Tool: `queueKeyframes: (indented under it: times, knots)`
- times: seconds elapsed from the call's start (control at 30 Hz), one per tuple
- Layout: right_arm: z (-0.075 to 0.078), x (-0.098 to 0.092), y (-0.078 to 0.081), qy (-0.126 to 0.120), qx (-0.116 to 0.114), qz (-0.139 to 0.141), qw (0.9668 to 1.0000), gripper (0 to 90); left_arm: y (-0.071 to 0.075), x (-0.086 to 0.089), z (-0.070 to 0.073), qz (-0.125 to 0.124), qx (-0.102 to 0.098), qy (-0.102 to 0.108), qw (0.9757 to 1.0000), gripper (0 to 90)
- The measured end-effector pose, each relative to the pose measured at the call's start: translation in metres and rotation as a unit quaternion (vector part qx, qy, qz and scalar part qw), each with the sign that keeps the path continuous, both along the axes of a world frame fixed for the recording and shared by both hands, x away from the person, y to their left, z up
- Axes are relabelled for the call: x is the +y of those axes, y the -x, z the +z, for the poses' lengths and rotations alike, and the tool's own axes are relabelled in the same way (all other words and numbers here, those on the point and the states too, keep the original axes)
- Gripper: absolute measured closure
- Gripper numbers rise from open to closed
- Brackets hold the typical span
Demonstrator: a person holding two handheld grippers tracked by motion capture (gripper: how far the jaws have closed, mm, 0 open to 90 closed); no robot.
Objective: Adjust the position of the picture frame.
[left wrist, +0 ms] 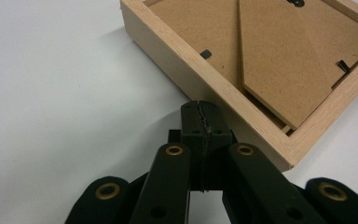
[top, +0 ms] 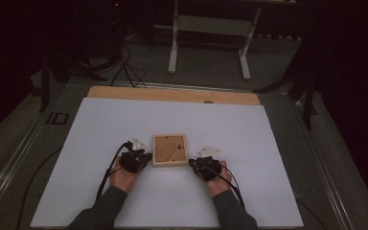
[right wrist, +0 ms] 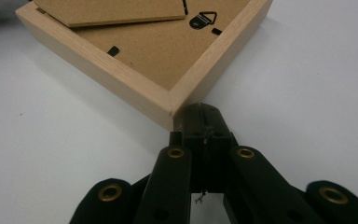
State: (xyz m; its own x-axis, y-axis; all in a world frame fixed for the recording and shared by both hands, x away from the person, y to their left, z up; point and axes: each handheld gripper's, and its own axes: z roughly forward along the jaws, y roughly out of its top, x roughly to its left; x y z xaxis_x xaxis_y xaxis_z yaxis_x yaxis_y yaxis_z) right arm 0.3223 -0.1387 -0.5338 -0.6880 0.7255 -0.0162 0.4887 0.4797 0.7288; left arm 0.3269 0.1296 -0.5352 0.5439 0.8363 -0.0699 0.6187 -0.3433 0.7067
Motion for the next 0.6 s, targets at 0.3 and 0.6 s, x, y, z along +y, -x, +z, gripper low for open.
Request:
queueKeyframes:
  times: [0.3,0.6]
  knots:
    - [0.0003,-0.0010,0.0009,0.001,0.001,0.001,1.0000,89.7,-0.0003,-0.0008,0.0000,0.000,0.002,0.005,1.0000,89.6]
    - [0.0003,-0.0041,-0.0003,0.000,0.003,-0.010,0.9999,89.8,-0.0020,-0.0050,-0.0003,-0.004,-0.001,0.006,1.0000,89.6]
